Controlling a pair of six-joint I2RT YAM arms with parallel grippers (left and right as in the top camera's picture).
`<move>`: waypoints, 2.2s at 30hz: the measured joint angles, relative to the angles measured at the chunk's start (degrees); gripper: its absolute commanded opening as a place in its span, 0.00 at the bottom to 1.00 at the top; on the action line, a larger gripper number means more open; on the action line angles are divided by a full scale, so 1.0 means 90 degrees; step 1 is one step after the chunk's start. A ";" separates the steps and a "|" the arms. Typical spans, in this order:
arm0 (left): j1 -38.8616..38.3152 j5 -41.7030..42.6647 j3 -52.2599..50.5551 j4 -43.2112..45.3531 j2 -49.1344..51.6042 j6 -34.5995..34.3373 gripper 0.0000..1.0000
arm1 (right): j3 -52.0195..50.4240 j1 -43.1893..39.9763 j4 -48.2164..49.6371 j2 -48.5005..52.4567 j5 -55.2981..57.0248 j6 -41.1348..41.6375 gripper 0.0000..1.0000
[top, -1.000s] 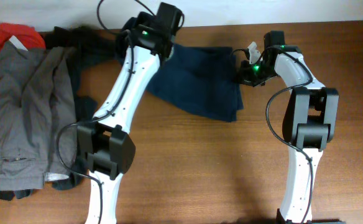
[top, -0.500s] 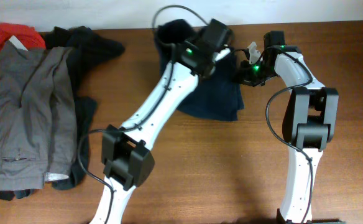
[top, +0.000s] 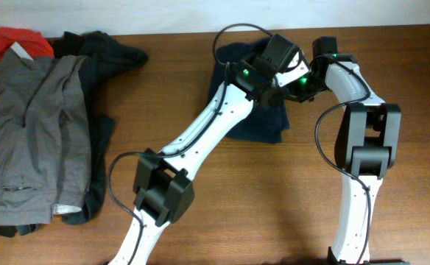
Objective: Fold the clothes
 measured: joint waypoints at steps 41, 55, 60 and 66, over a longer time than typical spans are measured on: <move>-0.0034 0.0811 0.0005 0.0770 0.0357 -0.0260 0.99 | 0.2659 -0.1824 -0.3317 0.0576 0.0979 -0.0457 0.50; -0.0316 0.2205 0.0787 0.0789 0.0357 -0.0284 0.99 | 0.4303 -0.2225 -0.4204 0.0573 0.0967 -0.0459 0.66; -0.0379 0.2540 0.1144 0.0639 0.0357 -0.0284 0.99 | 0.4828 -0.2414 -0.4583 0.0571 0.0787 -0.0464 0.67; -0.0051 0.2127 0.2113 -0.0250 0.0357 -0.0284 0.99 | 0.4872 -0.2329 -0.5141 0.0571 0.0525 -0.0610 0.81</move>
